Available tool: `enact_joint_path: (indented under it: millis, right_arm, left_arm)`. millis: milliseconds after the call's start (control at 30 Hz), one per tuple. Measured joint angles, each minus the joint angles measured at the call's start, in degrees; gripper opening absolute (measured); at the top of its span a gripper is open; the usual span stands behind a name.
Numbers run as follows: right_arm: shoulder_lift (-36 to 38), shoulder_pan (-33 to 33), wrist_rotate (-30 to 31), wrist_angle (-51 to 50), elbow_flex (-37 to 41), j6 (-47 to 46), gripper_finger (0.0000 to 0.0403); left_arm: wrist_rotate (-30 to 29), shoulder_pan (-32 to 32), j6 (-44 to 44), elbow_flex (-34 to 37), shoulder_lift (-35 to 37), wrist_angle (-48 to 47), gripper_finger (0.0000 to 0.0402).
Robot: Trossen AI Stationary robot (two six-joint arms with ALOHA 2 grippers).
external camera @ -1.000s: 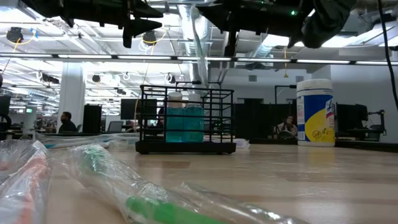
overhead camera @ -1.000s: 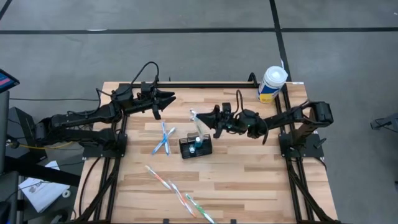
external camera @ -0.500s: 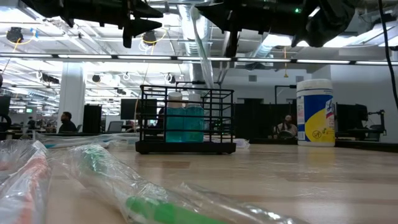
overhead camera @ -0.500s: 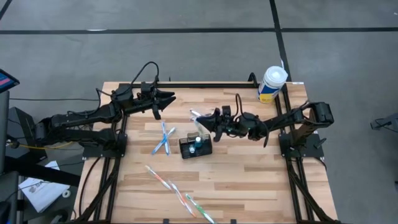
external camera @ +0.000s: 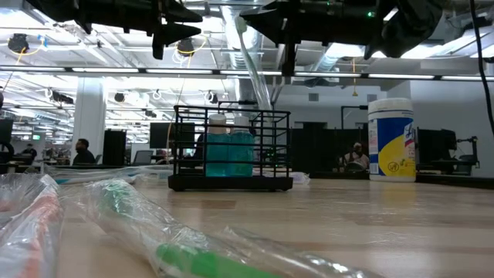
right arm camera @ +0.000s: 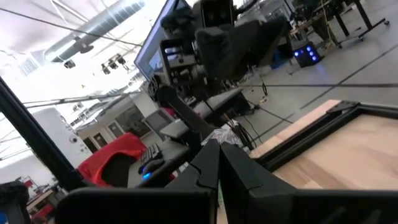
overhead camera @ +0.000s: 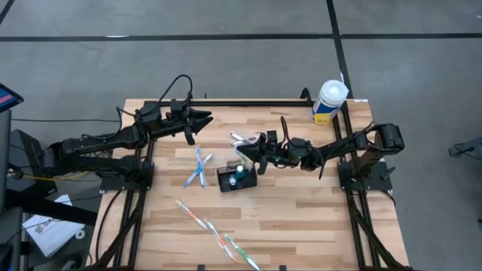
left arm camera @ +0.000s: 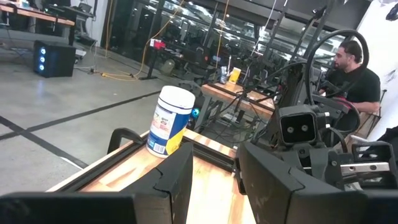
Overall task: Pick & Place toothbrushing station
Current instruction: Put the right green toothbrush into the mesh organizer
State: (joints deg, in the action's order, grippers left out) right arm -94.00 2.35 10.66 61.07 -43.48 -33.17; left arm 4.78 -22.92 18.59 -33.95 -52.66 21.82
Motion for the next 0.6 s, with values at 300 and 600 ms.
enact_joint_path:
  millis: [300,600]
  right_arm:
    - [-1.02,0.36,0.12,-1.71,0.01,-0.49,0.0]
    - [-12.21,1.4,1.33,14.63,0.07,-4.97,0.0]
  left_arm:
    - [-0.02,-1.81,-0.35,0.0,0.0,-0.24,0.0127]
    - [0.0,-2.29,-0.33,0.0,0.0,-0.45,0.0127]
